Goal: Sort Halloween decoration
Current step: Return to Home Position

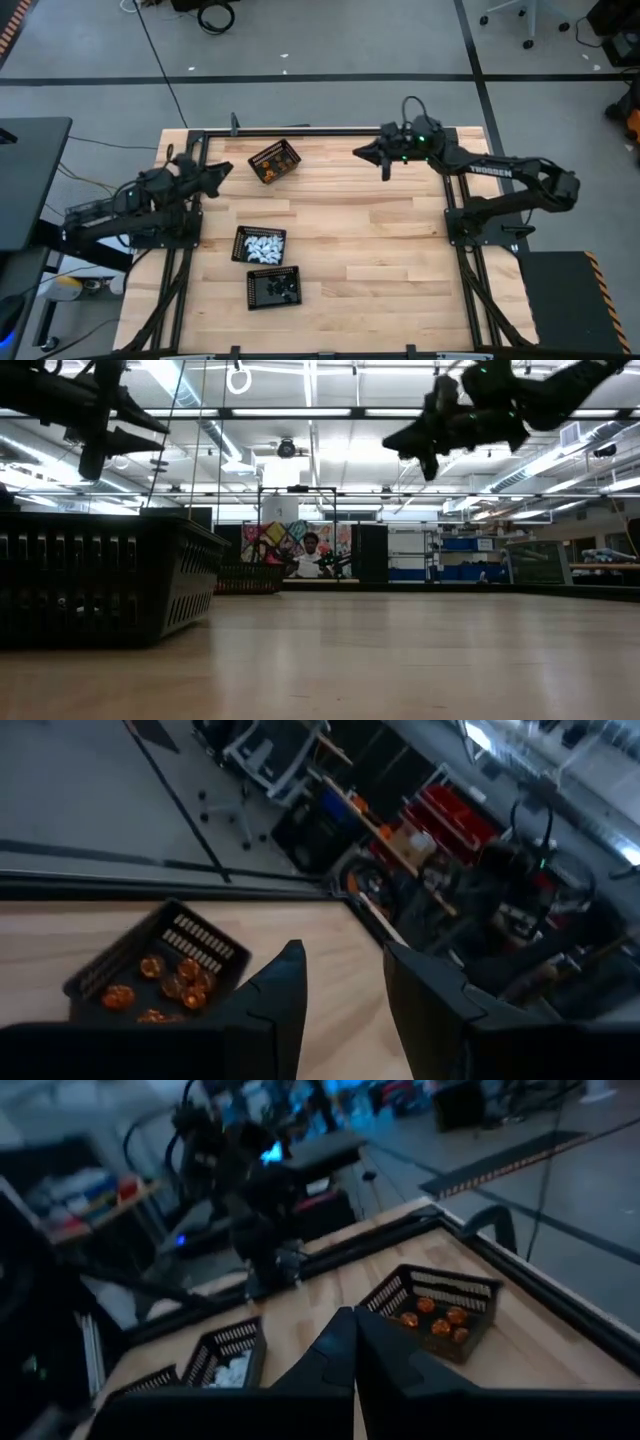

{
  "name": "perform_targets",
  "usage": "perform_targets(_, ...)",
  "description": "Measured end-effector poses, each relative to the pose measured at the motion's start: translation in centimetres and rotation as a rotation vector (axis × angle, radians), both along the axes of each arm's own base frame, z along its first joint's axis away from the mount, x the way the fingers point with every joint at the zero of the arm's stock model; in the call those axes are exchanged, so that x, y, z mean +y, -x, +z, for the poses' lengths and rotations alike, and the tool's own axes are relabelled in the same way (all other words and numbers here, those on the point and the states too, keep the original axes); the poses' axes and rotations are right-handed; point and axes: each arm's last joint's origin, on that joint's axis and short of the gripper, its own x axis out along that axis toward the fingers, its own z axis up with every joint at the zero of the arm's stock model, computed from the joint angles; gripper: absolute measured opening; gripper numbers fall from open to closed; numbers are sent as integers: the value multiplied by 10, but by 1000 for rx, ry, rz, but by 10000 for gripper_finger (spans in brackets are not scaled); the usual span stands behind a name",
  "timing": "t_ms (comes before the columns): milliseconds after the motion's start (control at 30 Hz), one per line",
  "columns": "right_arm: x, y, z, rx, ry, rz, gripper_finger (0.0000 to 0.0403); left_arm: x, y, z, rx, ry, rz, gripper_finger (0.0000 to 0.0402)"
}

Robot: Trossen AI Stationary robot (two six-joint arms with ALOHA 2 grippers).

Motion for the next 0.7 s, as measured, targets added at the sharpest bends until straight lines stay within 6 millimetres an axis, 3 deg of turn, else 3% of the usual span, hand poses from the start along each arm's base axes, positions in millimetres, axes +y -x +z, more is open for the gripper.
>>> perform_targets(233, 7, 42, -32, -107, -130, -91, 8, 0, 10, -13, -42, -11, 39, 141)
perform_targets(500, 36, 93, -17, -256, -36, -229, 6, 1, 11, -12, -50, -35, 50, 141)
perform_targets(700, 52, 120, -33, -279, -47, -287, 5, 1, 11, -11, -46, -59, 56, 141)
